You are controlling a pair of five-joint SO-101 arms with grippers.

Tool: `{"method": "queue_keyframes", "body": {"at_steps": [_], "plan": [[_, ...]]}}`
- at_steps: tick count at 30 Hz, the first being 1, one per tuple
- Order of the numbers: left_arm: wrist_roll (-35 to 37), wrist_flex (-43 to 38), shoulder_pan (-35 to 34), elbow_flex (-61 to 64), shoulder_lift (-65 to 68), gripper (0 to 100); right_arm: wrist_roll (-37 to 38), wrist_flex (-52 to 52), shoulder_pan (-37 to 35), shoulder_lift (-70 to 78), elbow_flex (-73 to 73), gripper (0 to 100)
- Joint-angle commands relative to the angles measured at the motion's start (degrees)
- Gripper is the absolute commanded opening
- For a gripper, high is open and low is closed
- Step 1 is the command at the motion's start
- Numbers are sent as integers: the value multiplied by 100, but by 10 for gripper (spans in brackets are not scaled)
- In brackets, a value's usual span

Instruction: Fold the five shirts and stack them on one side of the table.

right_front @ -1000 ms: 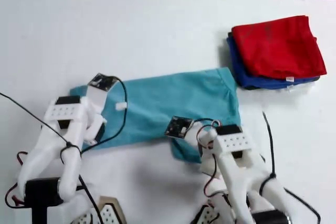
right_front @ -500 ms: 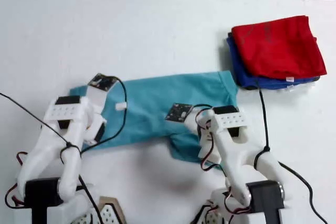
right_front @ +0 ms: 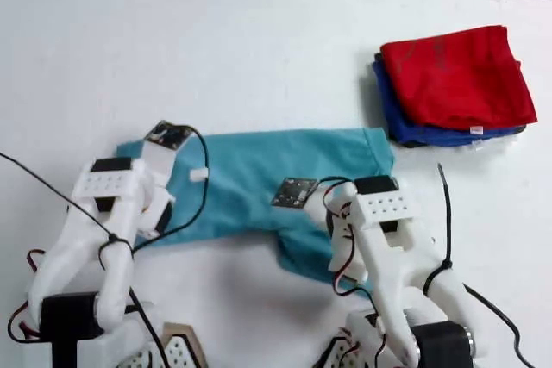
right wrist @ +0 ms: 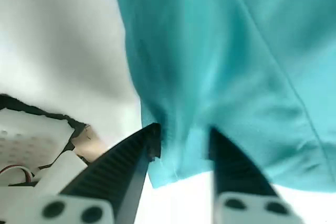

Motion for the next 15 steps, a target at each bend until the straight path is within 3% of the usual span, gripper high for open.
{"method": "queue_keyframes", "body": {"at_steps": [1, 8, 15], "plan": [[18, -70, 44, -22, -62, 26, 18, 189, -338, -207, -141, 244], [18, -70, 44, -22, -62, 26, -18, 163, -1508, 57, 176, 245], [18, -62, 44, -22, -62, 26, -510, -884, -1613, 936, 413, 247]]}}
